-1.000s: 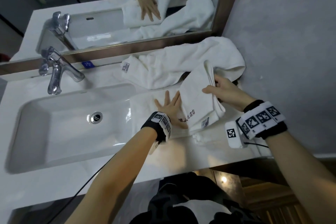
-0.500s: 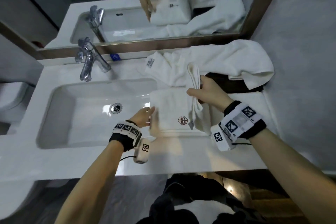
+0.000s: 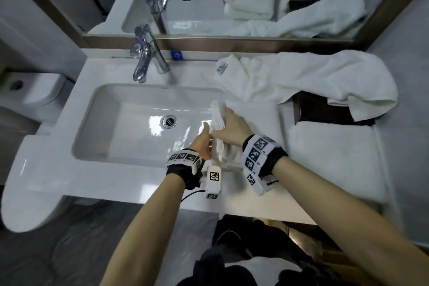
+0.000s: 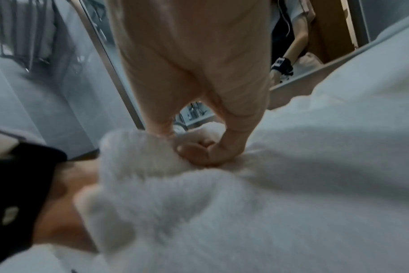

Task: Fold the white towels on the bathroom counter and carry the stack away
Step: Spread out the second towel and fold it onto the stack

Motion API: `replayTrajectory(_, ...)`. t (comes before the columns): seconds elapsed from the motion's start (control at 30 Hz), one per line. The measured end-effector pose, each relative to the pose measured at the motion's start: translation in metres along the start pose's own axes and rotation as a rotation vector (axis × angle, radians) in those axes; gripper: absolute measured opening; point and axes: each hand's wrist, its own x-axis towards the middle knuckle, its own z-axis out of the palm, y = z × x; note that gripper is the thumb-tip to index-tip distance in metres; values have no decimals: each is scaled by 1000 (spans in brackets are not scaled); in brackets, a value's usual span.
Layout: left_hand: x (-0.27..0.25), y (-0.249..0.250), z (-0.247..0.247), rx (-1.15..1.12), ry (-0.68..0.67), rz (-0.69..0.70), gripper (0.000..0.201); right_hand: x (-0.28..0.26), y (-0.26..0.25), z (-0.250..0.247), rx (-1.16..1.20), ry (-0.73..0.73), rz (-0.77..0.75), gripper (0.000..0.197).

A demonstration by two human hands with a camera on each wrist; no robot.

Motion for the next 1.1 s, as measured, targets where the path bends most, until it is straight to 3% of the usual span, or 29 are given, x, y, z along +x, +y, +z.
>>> replayTrajectory(0.1, 2, 0, -7, -63, -115, -23, 89, 5, 10, 9, 21, -147, 39, 85)
replayTrajectory(0.2, -1, 1, -7, 15, -75, 8, 79, 4, 23, -4, 109, -143, -9, 66)
replayTrajectory(0.3, -1, 6, 2, 290, 89, 100, 64, 0, 48, -30, 117, 113, -100, 43)
replayTrajectory(0.37, 5, 7, 9, 477, 187, 159, 68, -2, 68, -44, 1, 285, -121, 43)
replayTrajectory(0.47, 8, 7, 26, 626, 419, 330, 69, -5, 91, -43, -273, 321, -68, 54)
replayTrajectory(0.53, 9, 8, 39, 949, 604, 557, 65, -4, 98, -33, -421, 298, -18, 59)
replayTrajectory(0.6, 17, 4, 46, 1323, 538, 740, 59, -1, 103, -22, -527, 308, 8, 61)
replayTrajectory(0.67, 29, -3, 43, 1478, 418, 730, 55, 2, 108, -14, -577, 343, 25, 62)
replayTrajectory(0.73, 38, -10, 36, 1409, 388, 669, 56, 4, 111, -9, -587, 370, 29, 62)
replayTrajectory(0.97, 46, -17, 27, 1165, 297, 699, 65, 4, 113, -8, -595, 363, 6, 63)
replayTrajectory(1.03, 38, -20, 25, 867, 317, 664, 78, 1, 113, -12, -541, 334, 2, 65)
replayTrajectory(1.1, 29, -21, 21, 561, 332, 479, 90, -7, 112, -14, -336, 356, 12, 70)
